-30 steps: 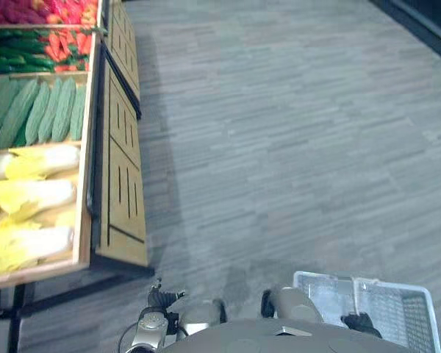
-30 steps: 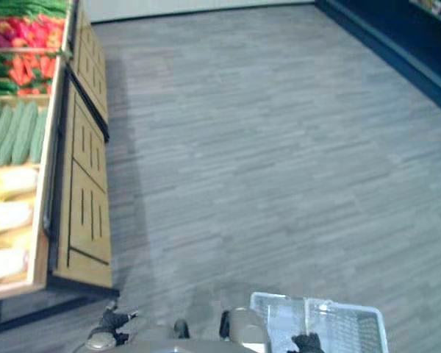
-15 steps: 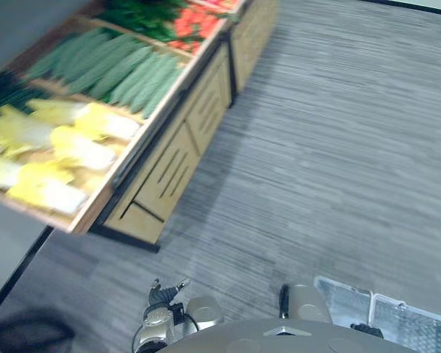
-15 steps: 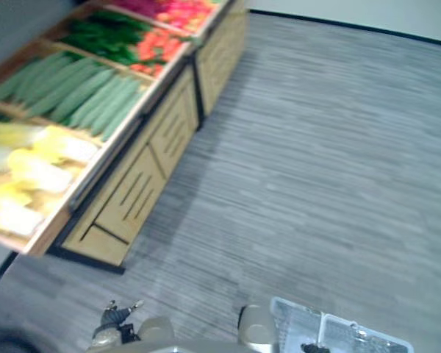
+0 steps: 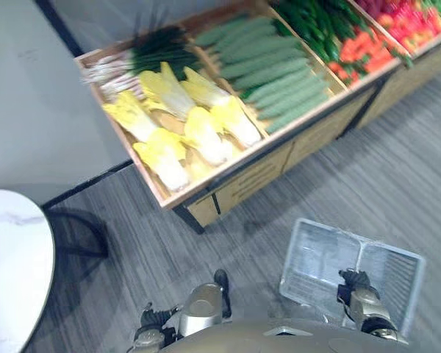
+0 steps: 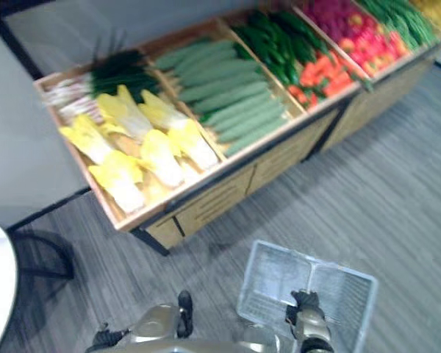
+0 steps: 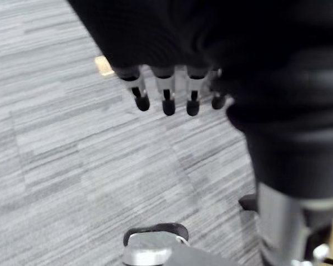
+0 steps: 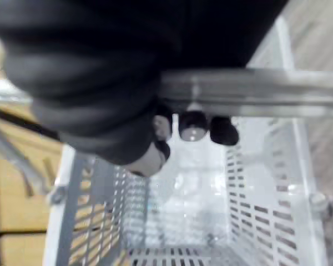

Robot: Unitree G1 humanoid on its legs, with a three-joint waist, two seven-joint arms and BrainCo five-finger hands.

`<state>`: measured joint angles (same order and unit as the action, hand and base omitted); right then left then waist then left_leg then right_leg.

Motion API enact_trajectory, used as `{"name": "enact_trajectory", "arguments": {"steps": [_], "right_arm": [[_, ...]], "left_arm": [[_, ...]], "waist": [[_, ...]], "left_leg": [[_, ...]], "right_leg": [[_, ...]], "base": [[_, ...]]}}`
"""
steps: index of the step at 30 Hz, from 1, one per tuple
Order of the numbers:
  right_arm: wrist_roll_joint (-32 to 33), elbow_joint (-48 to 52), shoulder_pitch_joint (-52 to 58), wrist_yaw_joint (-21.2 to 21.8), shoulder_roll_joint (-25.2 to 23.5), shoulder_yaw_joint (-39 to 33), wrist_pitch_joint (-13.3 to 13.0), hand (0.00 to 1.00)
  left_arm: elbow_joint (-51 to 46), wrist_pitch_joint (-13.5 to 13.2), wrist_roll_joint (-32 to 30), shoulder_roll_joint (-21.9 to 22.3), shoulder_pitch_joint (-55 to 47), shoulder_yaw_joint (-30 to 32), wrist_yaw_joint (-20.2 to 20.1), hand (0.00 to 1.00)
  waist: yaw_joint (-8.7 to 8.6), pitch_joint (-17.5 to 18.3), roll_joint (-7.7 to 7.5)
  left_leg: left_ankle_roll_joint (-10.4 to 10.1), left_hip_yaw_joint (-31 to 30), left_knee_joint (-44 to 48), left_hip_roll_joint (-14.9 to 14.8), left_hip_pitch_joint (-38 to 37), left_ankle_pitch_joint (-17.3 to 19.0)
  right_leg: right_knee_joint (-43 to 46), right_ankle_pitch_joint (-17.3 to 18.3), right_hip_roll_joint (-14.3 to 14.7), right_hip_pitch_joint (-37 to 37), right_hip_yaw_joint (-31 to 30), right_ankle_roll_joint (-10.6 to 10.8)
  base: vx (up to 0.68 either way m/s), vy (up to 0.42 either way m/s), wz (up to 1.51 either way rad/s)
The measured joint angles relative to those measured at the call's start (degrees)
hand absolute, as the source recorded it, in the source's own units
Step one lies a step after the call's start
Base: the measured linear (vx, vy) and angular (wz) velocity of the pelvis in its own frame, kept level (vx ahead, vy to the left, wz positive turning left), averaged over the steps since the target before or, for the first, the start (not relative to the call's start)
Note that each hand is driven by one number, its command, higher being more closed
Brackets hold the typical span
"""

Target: Pick vegetable in the basket

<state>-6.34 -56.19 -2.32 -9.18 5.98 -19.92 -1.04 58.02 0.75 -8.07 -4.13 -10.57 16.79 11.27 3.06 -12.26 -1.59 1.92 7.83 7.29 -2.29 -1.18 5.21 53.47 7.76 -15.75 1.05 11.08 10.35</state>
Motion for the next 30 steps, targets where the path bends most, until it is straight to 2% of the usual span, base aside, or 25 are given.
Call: {"name": "enact_trajectory", "arguments": {"steps": [1,2,4,5,6,7,8,9,10,11,12,13,14,16,17,18,19,20,21,23,24,26,30], "right_arm": [[0.03,0.84,0.0,0.03,-0.19,0.57,-0.14,1.0],[0.54,1.78,-0.08,0.01,-0.82,0.61,-0.39,1.0],[0.58,1.93,-0.07,-0.05,-0.92,0.42,-0.74,1.0],[0.59,2.02,-0.16,-0.14,-1.11,0.39,-0.91,1.0],[0.87,1.65,-0.15,-0.31,-1.57,0.34,-0.93,1.0],[1.09,1.1,-0.15,-0.27,-1.81,0.33,-0.94,1.0],[1.49,0.33,-0.08,-0.14,-2.0,-0.04,-1.06,1.0],[1.92,0.34,-0.09,-0.33,-2.31,-0.88,-1.17,1.0],[2.16,0.84,-0.09,-0.4,-2.24,-1.24,-1.22,1.0],[2.45,1.57,-0.07,-0.19,-2.02,-1.27,-1.2,1.0],[2.92,1.75,0.1,-0.06,-1.74,-1.56,-1.2,1.0],[3.29,2.13,0.38,-0.06,-1.81,-1.69,-1.2,1.0],[3.98,2.41,0.62,-0.07,-1.92,-1.96,-1.1,1.0],[3.98,2.36,1.11,0.02,-1.96,-1.86,-0.91,1.0],[3.94,2.13,1.15,0.03,-2.43,-1.66,-0.58,1.0],[3.88,1.83,1.2,0.04,-2.58,-1.67,-0.57,1.0],[3.87,1.71,1.45,0.05,-2.57,-1.63,-0.29,1.0],[3.9,1.88,2.35,0.02,-2.52,-1.65,-0.25,1.0],[3.91,1.87,2.8,0.01,-2.45,-1.77,-0.21,1.0],[3.89,1.82,5.41,0.04,-1.16,-2.57,0.34,1.0],[3.85,1.84,6.03,0.01,-1.08,-2.95,0.46,1.0],[3.8,1.74,7.75,0.04,-1.23,-4.22,0.59,1.0],[3.81,1.7,9.25,-0.02,-1.15,-4.51,0.49,1.0]], "left_arm": [[-0.05,0.03,0.18,-0.13,-0.05,-0.05,0.0,0.0],[-0.63,0.06,0.72,-0.13,0.14,-0.21,-0.01,0.0],[-1.6,-0.21,0.79,-0.11,0.57,-0.36,0.0,0.0],[-2.43,-0.39,0.78,-0.22,0.72,-0.39,0.0,0.0],[-2.68,-0.65,0.79,-0.81,0.65,-0.4,0.01,0.0],[-2.67,-0.64,0.8,-1.18,0.62,-0.32,0.04,0.0],[-2.52,-0.57,0.88,-1.76,0.98,-0.06,0.06,0.0],[-2.58,-0.75,1.51,-0.57,1.68,0.0,0.02,0.0],[-2.72,-1.04,2.18,0.13,2.11,0.1,0.0,0.0],[-2.86,-1.16,2.4,1.05,2.91,0.3,-0.13,0.0],[-3.55,-1.22,3.67,1.33,3.18,0.79,0.01,0.0],[-4.79,-1.21,4.54,1.51,3.66,0.77,0.03,0.0],[-8.44,-1.58,5.66,1.59,4.94,0.68,0.3,0.0],[-12.76,-1.94,7.47,1.56,6.38,0.71,0.69,0.0],[-18.24,-2.42,8.9,1.09,6.96,1.34,1.29,0.0],[-19.84,-2.57,9.34,0.71,7.27,1.76,1.61,0.0],[-23.05,-2.76,9.63,0.16,7.68,2.69,2.38,0.0],[-26.3,-3.13,9.67,-0.08,8.09,3.18,3.22,0.0],[-27.93,-3.48,9.67,-0.35,8.52,3.17,3.85,0.0],[-35.13,-3.79,9.45,-1.62,11.37,3.1,5.53,0.0],[-36.89,-4.05,9.04,-2.15,12.2,3.04,5.81,0.0],[-41.72,-5.8,7.77,-5.94,16.79,2.64,8.58,0.0],[-45.14,-6.62,4.38,-11.1,21.35,-1.05,11.53,0.0]], "waist": [[-0.18,-0.11,0.23],[-0.32,0.09,-0.13],[-0.37,0.14,-0.18],[-0.38,0.4,-0.6],[-0.26,1.08,-1.76],[-0.26,1.44,-2.47],[-0.53,1.97,-2.74],[-0.35,2.21,-0.43],[-0.38,2.3,0.24],[-0.41,1.94,0.53],[-0.51,1.56,1.55],[-0.61,1.61,1.62],[-0.97,2.22,1.86],[-1.83,2.39,1.69],[-1.81,2.48,2.21],[-1.86,2.16,1.68],[-1.98,2.39,1.92],[-2.12,2.48,2.2],[-2.28,2.73,3.07],[-2.91,3.81,4.78],[-3.01,4.0,5.04],[-3.9,4.15,5.01],[-5.39,4.19,4.99]], "left_leg": [[-0.13,-0.92,-0.58,-0.11,-0.96,-0.08],[-0.91,-3.56,-1.28,-0.39,-3.02,-0.09],[-2.32,-6.22,-1.27,-0.87,-3.75,0.45],[-3.95,-7.71,-1.3,-1.38,-3.69,1.33],[-5.54,-9.85,-1.23,-1.45,-3.24,1.88],[-6.4,-10.66,-1.08,-1.58,-2.83,2.19],[-8.42,-13.18,-0.73,-2.98,-1.81,2.78],[-10.32,-14.22,-0.83,-6.22,-0.88,2.69],[-11.11,-14.34,-1.17,-7.46,-0.81,2.25],[-12.6,-13.55,-2.18,-8.86,-0.59,0.77],[-13.35,-12.8,-3.22,-10.4,-0.34,-1.41],[-13.52,-12.41,-3.5,-10.88,0.43,-2.8],[-12.72,-10.42,-4.36,-11.42,1.91,-5.82],[-9.25,-4.83,-5.24,-11.88,4.03,-8.52],[-9.77,3.44,-0.96,-12.18,4.71,-5.7],[-10.11,3.97,1.81,-11.52,4.88,-3.59],[-10.34,3.65,6.71,-9.89,4.95,0.31],[-9.91,4.22,8.78,-8.51,4.61,2.7],[-9.73,4.94,8.21,-8.1,4.05,2.82],[-8.49,6.0,1.37,-7.21,1.93,0.35],[-8.42,5.79,-0.63,-7.0,1.22,-0.35],[-8.06,4.98,-6.73,-5.87,-0.91,-3.61],[-7.41,4.19,-9.45,-4.74,-2.76,-5.44]], "right_leg": [[0.02,1.64,0.32,1.04,-0.11,-0.24],[-4.57,5.07,0.33,2.97,-0.25,-0.33],[-12.66,6.0,0.08,4.01,-2.08,-0.22],[-19.39,5.56,-0.18,4.96,-5.66,-0.08],[-25.71,2.75,0.0,5.81,-10.72,-0.68],[-27.76,0.16,0.23,6.3,-13.52,-1.13],[-27.83,1.87,2.66,6.01,-18.99,0.1],[-27.59,3.59,5.89,6.22,-20.61,-0.51],[-27.78,4.66,6.93,6.45,-20.64,-0.27],[-28.07,7.93,7.65,6.35,-19.44,-1.08],[-27.05,9.07,8.85,6.51,-17.58,-2.77],[-26.76,9.47,9.24,6.85,-16.62,-3.46],[-26.08,10.21,9.36,8.15,-14.67,-4.69],[-26.9,10.05,9.42,9.06,-11.49,-6.21],[-27.47,9.1,9.82,9.7,-10.18,-7.85],[-27.64,8.91,9.63,9.69,-10.15,-8.06],[-28.44,8.18,9.23,9.4,-10.19,-8.15],[-30.03,7.18,9.04,8.92,-10.05,-7.9],[-31.11,6.55,8.96,8.1,-9.88,-7.54],[-36.4,3.63,8.91,5.49,-8.28,-6.07],[-37.98,2.76,8.87,4.74,-7.72,-5.93],[-42.48,0.31,8.25,2.28,-5.88,-5.27],[-45.32,-1.57,7.55,-0.19,-4.99,-4.61]], "base": [[0.34,-0.1,1.41],[0.31,-0.148,1.13],[0.27,-0.228,1.25],[0.16,-0.288,1.33],[0.16,-0.442,1.08],[0.13,-0.503,0.9],[0.13,-0.61,0.64],[0.1,-0.499,0.5],[0.07,-0.415,0.23],[0.01,-0.377,0.28],[-0.02,-0.351,0.44],[-0.07,-0.3,0.65],[-0.07,-0.197,0.65],[-0.09,-0.207,0.74],[-0.05,-0.201,0.53],[-0.01,-0.139,0.21],[0.02,-0.05,0.04],[0.01,-0.001,0.05],[0.04,0.052,0.15],[0.05,0.076,0.29],[0.03,0.108,0.34],[-0.01,0.108,0.37],[-0.05,0.06,0.16]]}}
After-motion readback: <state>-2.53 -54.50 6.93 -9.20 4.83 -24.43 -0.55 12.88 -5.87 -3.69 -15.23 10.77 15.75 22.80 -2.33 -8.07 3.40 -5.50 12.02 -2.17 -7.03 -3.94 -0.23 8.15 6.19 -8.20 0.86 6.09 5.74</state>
